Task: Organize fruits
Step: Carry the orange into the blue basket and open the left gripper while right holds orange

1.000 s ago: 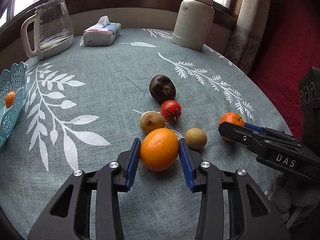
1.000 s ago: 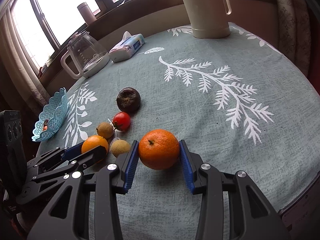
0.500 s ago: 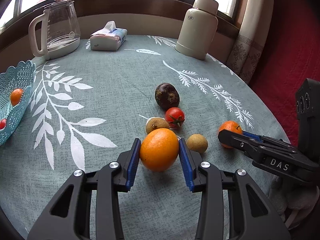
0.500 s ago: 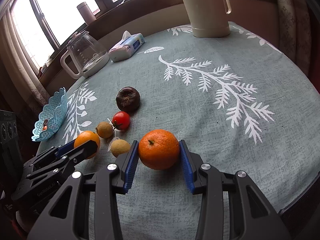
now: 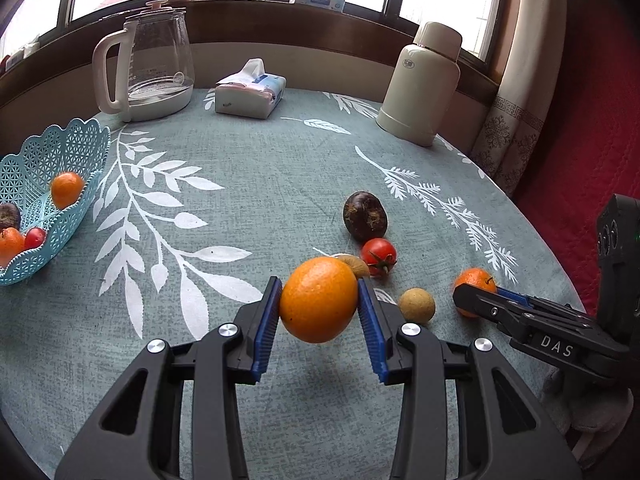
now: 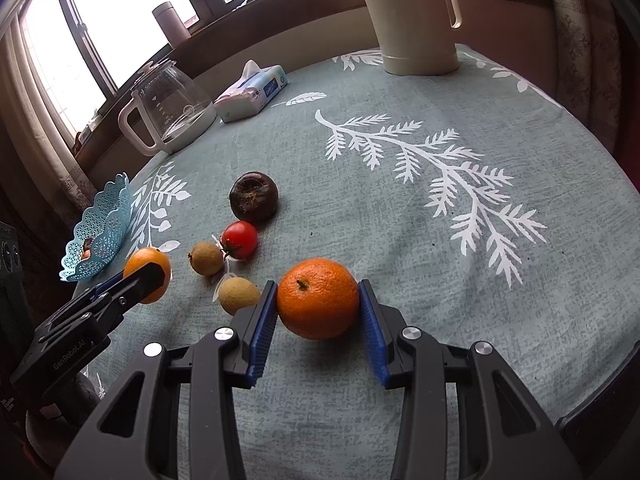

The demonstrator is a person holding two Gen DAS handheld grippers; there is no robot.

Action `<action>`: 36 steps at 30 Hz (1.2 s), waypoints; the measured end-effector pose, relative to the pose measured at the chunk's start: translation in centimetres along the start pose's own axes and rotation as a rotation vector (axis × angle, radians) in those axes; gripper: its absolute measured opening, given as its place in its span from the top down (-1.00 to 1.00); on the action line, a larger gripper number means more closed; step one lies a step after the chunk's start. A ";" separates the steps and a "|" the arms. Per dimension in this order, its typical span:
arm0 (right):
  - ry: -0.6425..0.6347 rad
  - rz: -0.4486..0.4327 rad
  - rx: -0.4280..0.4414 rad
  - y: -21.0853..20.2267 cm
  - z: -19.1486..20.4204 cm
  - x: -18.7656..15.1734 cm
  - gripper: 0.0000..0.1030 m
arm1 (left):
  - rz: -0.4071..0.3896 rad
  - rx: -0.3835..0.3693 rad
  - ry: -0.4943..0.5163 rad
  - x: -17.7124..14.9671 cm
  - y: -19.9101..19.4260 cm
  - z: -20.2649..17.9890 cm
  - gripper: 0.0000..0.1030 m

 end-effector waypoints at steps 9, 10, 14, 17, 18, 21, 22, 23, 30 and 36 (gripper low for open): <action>-0.002 0.003 -0.004 0.0 0.0 0.1 0.21 | -0.024 0.017 -0.008 0.2 -0.5 0.3 0.23; -0.003 0.004 -0.004 0.1 0.0 0.1 0.21 | -0.029 0.018 -0.011 0.3 -0.5 0.4 0.23; -0.006 0.006 -0.009 0.1 0.0 0.0 0.21 | -0.046 0.024 -0.023 0.6 -1.0 0.8 0.23; -0.006 0.007 -0.009 0.2 0.0 -0.1 0.21 | -0.059 0.031 -0.027 0.8 -1.3 1.1 0.23; -0.006 0.008 -0.011 0.2 0.0 -0.1 0.21 | -0.063 0.033 -0.029 0.8 -1.5 1.2 0.23; -0.010 0.009 -0.015 0.2 0.0 -0.1 0.21 | -0.073 0.040 -0.033 0.9 -1.8 1.5 0.23; -0.011 0.010 -0.016 0.2 0.0 -0.1 0.21 | -0.076 0.044 -0.034 1.0 -1.9 1.6 0.23; -0.011 0.011 -0.017 0.2 0.0 -0.1 0.21 | -0.080 0.047 -0.035 1.0 -2.1 1.8 0.22; -0.019 0.015 -0.026 0.2 0.1 0.0 0.21 | -0.119 0.074 -0.054 1.8 -3.2 3.1 0.23; -0.025 0.016 -0.035 0.2 0.2 0.0 0.21 | -0.166 0.106 -0.077 2.8 -4.8 4.8 0.22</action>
Point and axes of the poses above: each gripper's, at about its wrist camera, not at the fingertips, and y roughly the way its jaws point, z to its left, x to its top, the point moved 6 cm from there along y, roughly the way its jaws point, and after that the axes turned 11 degrees about -y, right-handed, at the moved point
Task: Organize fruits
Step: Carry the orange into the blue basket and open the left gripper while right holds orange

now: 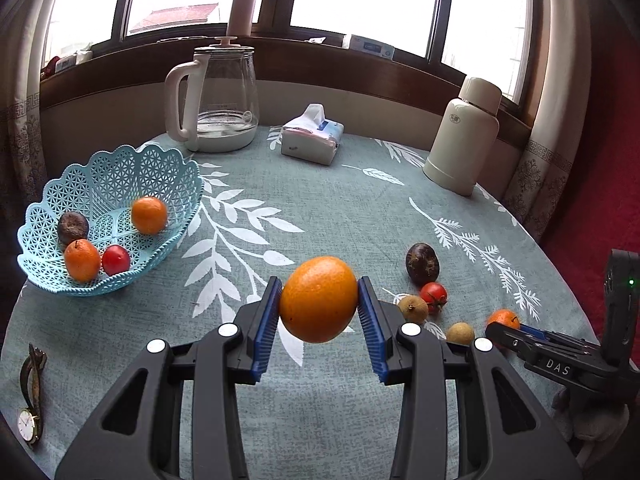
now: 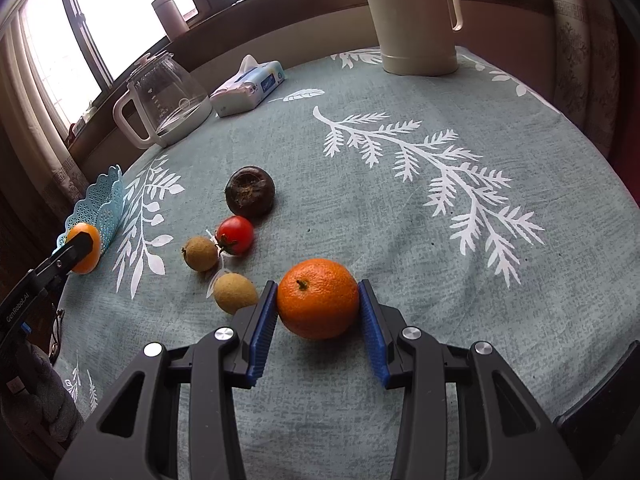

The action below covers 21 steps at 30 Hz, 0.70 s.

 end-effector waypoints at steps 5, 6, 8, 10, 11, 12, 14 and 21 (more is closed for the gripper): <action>-0.006 0.002 -0.008 0.0 0.1 0.0 0.21 | -0.036 0.029 -0.031 1.3 -0.9 1.9 0.23; -0.006 0.002 -0.009 -0.1 0.1 0.0 0.21 | -0.044 0.036 -0.037 1.6 -1.0 2.4 0.23; -0.006 0.003 -0.012 -0.1 0.0 0.0 0.21 | -0.060 0.051 -0.049 2.2 -1.3 3.3 0.23; -0.006 0.004 -0.015 -0.1 0.0 0.1 0.21 | -0.077 0.068 -0.063 2.9 -1.6 4.3 0.23; -0.006 0.004 -0.017 -0.1 0.0 0.1 0.21 | -0.085 0.078 -0.071 3.2 -1.7 4.9 0.23; -0.007 0.005 -0.018 -0.1 0.0 0.1 0.21 | -0.093 0.089 -0.081 3.5 -1.8 5.5 0.23; -0.008 0.005 -0.021 -0.1 0.0 0.1 0.21 | -0.107 0.112 -0.101 4.0 -2.0 6.9 0.23; -0.014 0.010 -0.033 0.0 0.2 0.1 0.21 | -0.154 0.208 -0.173 5.7 -2.6 12.2 0.23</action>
Point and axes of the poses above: each gripper's, at about its wrist camera, not at the fingertips, and y roughly the way its jaws point, z to its left, x to its top, the point moved 6 cm from there along y, roughly the way its jaws point, and after that the axes turned 11 degrees about -y, right-handed, at the moved point
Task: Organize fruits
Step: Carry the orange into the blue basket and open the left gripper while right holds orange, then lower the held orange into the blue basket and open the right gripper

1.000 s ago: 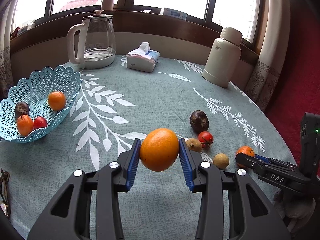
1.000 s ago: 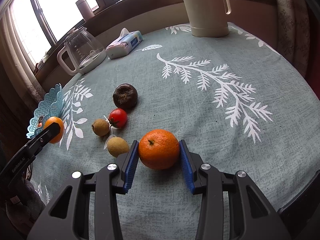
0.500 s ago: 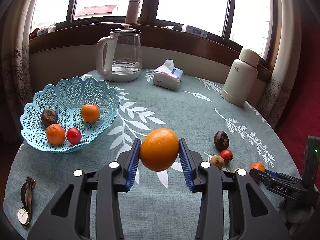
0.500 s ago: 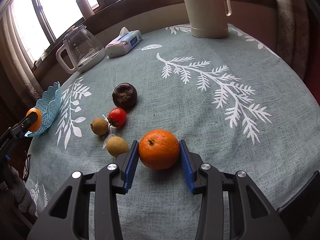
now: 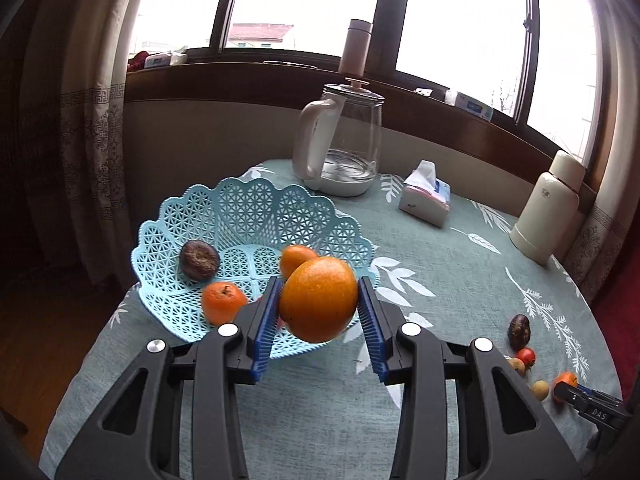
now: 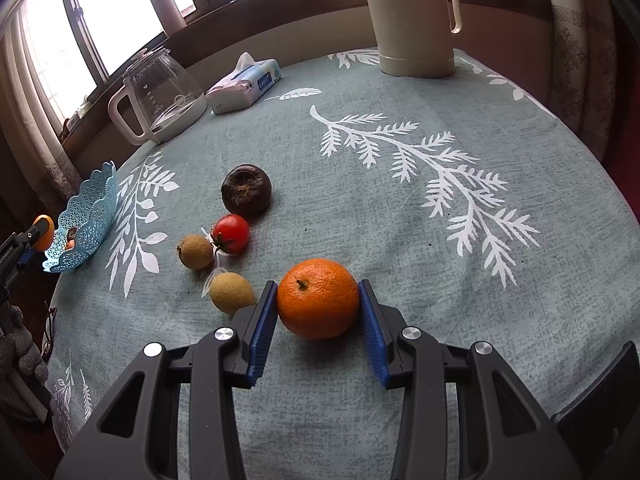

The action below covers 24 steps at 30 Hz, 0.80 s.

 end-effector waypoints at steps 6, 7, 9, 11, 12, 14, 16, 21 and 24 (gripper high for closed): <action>-0.004 0.004 -0.013 0.1 0.1 0.1 0.21 | -0.026 0.073 -0.053 1.2 0.9 3.6 0.23; -0.005 0.005 -0.016 0.1 0.1 0.1 0.21 | -0.029 0.082 -0.055 1.3 1.0 4.0 0.23; -0.005 0.006 -0.020 0.1 0.2 0.1 0.21 | -0.033 0.097 -0.060 1.5 1.3 4.6 0.23; -0.002 0.005 -0.024 0.1 0.2 0.1 0.21 | -0.036 0.107 -0.067 1.6 1.6 5.2 0.23; -0.001 0.006 -0.024 0.1 0.2 0.1 0.21 | -0.040 0.110 -0.073 1.7 1.7 5.5 0.23; 0.002 0.006 -0.025 0.1 0.2 0.1 0.21 | -0.049 0.111 -0.086 1.8 1.9 5.9 0.20; 0.004 0.006 -0.026 0.0 0.2 0.2 0.21 | -0.071 0.115 -0.095 1.9 1.7 6.0 0.11; -0.002 -0.004 -0.030 -0.1 0.7 0.7 0.21 | -0.142 0.140 -0.090 2.0 0.7 5.9 -0.23; -0.013 -0.018 -0.025 -0.3 1.4 1.4 0.21 | -0.170 0.161 -0.085 2.0 0.3 5.8 -0.23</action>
Point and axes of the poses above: each gripper's, at about its wrist camera, not at the fingertips, and y roughly the way its jaws point, z to its left, x to its top, the point moved 6 cm from there along y, roughly the way its jaws point, and after that the axes turned 11 degrees about -y, right-handed, at the moved point
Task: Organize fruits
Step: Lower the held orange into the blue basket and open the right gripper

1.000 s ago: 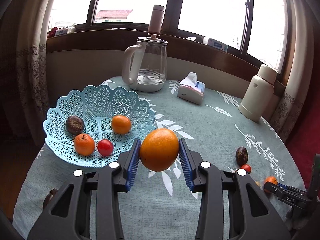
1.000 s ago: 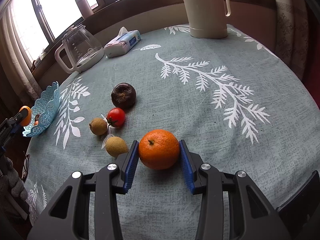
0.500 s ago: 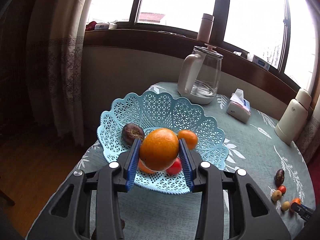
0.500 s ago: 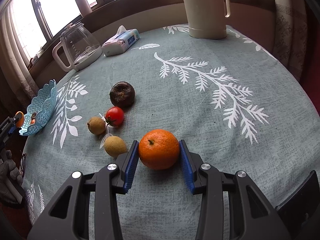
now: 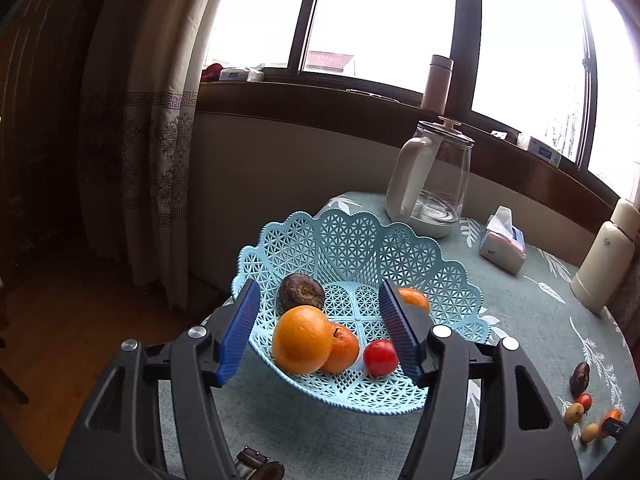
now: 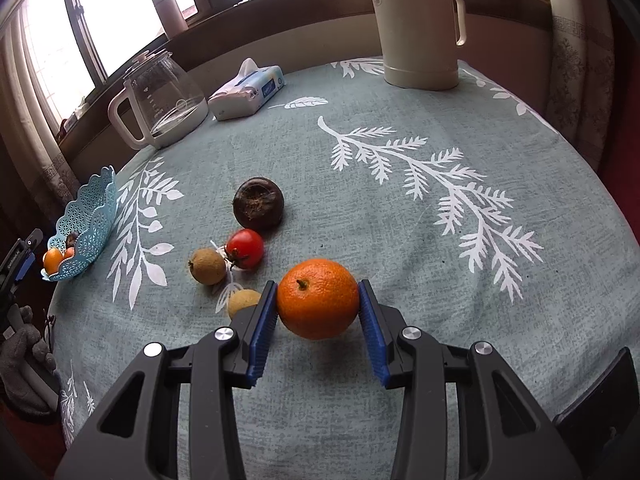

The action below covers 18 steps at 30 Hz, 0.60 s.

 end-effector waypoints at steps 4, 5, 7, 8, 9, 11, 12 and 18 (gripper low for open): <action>-0.030 -0.022 0.021 -0.1 1.5 1.5 0.21 | -0.035 0.028 0.009 0.0 -0.5 0.0 -0.36; -0.038 -0.026 0.032 -0.1 2.1 1.9 0.21 | -0.047 0.036 0.011 0.1 -0.6 0.0 -0.41; -0.055 -0.033 0.057 0.1 3.3 2.8 0.21 | -0.062 0.047 0.010 0.1 -0.8 0.2 -0.45; -0.067 -0.036 0.070 0.2 4.0 3.2 0.21 | -0.069 0.053 0.006 0.2 -0.9 0.3 -0.48; -0.081 -0.040 0.082 0.3 4.7 3.7 0.21 | -0.073 0.058 0.000 0.2 -1.0 0.5 -0.50; -0.114 -0.050 0.105 0.4 6.4 4.6 0.21 | -0.077 0.068 -0.016 0.3 -1.0 0.9 -0.56; -0.131 -0.054 0.119 0.6 7.3 5.1 0.21 | -0.080 0.075 -0.024 0.3 -1.1 1.2 -0.57; -0.228 -0.092 0.216 1.1 13.6 7.8 0.21 | -0.097 0.096 -0.055 0.6 -1.4 2.0 -0.62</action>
Point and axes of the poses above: each gripper's, at about its wrist camera, not at the fingertips, and y roughly the way its jaws point, z to its left, x to its top, the point moved 6 cm from there along y, roughly the way its jaws point, and after that the axes turned 11 degrees about -y, right-handed, at the moved point
